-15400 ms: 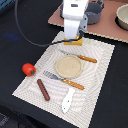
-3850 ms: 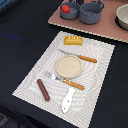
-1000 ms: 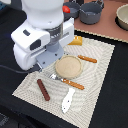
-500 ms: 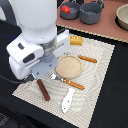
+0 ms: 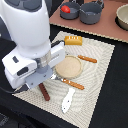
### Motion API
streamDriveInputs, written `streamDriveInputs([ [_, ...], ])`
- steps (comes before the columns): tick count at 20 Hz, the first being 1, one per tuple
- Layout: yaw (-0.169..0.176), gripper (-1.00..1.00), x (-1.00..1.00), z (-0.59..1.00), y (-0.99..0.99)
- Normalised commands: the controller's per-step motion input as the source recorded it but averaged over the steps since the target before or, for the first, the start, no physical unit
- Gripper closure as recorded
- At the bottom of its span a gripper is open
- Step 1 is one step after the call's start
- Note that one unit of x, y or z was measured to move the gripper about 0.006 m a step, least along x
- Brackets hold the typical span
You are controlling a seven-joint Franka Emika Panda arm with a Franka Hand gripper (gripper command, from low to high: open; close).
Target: Interact with the objects in diverse but meaningful ways.
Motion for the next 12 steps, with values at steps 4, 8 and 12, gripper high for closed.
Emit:
streamDriveInputs([
  [4, -0.013, -1.0, 0.0, -0.29, -0.34],
  [8, -0.014, -1.0, 0.0, -0.28, -0.31],
  [12, -0.014, -1.0, 0.03, -0.24, -0.27],
])
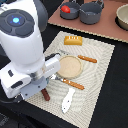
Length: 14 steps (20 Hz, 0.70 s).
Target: Interact with the objects in diverse but meaningful ways.
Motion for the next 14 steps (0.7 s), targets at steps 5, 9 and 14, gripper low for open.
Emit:
streamDriveInputs([
  [5, -0.027, 1.0, 0.23, -0.06, -0.22],
  [9, -0.035, 1.0, 0.37, 0.0, -0.19],
  [14, -0.03, 1.0, 0.35, 0.0, -0.21],
])
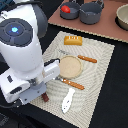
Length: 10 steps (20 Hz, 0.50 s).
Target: Interact with the objects in diverse but meaningful ways.
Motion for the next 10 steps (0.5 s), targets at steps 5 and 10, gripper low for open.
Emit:
streamDriveInputs([
  [5, -0.028, 1.0, 0.51, 0.22, -0.12],
  [10, -0.014, 1.0, 0.55, 0.93, 0.11],
])
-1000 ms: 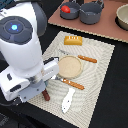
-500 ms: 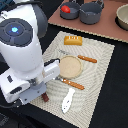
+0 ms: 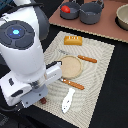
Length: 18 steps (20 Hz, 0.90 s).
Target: Interact with the objects in diverse but meaningful ways.
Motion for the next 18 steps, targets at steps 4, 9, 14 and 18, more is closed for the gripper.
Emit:
streamDriveInputs([
  [4, 0.0, 1.0, 0.33, 1.0, 0.35],
  [9, 0.001, 1.0, 0.33, 0.97, 0.47],
  [14, 0.017, 1.0, 0.37, 0.6, 0.64],
  [18, 0.045, 1.0, 0.3, 0.2, 0.8],
])
